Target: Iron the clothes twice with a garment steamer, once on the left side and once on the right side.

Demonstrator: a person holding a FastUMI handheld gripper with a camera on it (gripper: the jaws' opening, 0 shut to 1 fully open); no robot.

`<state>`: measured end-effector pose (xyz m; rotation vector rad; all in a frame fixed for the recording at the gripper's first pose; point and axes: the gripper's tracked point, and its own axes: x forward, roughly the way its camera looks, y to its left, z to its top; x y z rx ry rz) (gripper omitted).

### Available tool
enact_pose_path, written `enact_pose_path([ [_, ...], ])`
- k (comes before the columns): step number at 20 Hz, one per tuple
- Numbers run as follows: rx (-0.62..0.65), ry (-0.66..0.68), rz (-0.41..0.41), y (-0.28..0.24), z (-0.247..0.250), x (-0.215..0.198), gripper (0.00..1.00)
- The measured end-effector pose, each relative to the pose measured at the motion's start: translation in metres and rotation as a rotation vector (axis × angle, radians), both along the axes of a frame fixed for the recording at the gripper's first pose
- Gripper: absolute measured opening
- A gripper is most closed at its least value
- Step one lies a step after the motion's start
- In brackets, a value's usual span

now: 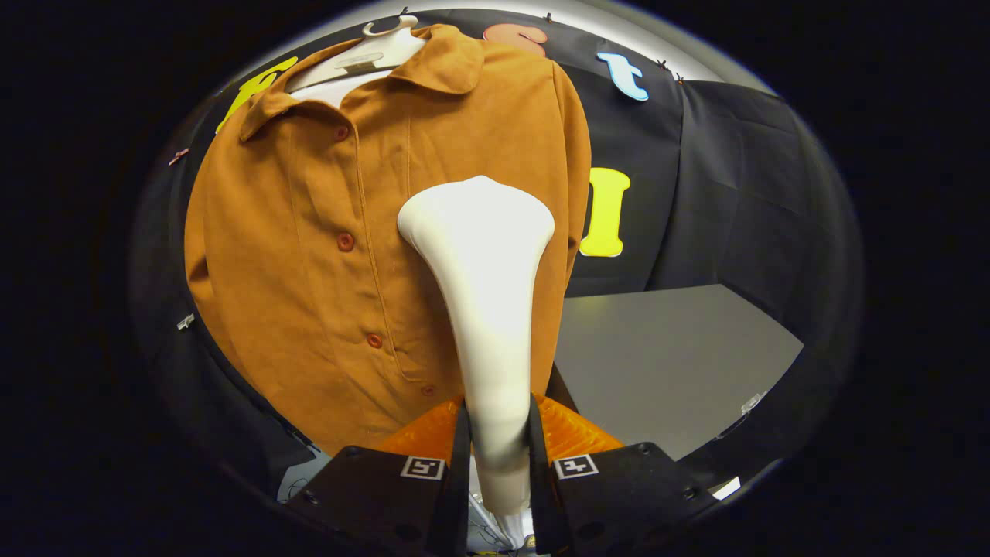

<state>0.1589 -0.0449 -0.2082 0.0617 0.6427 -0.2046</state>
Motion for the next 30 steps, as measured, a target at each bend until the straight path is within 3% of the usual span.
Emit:
enact_pose_path([
  [10, 0.018, 0.183, -0.014, 0.001, -0.077, -0.030, 0.36],
  [17, 0.046, 0.273, -0.016, 0.006, -0.101, -0.059, 0.37],
  [24, -0.002, 0.049, -0.028, 0.010, -0.003, -0.045, 0.36],
  [30, -0.018, -0.167, 0.053, 0.064, 0.091, -0.019, 0.36],
])
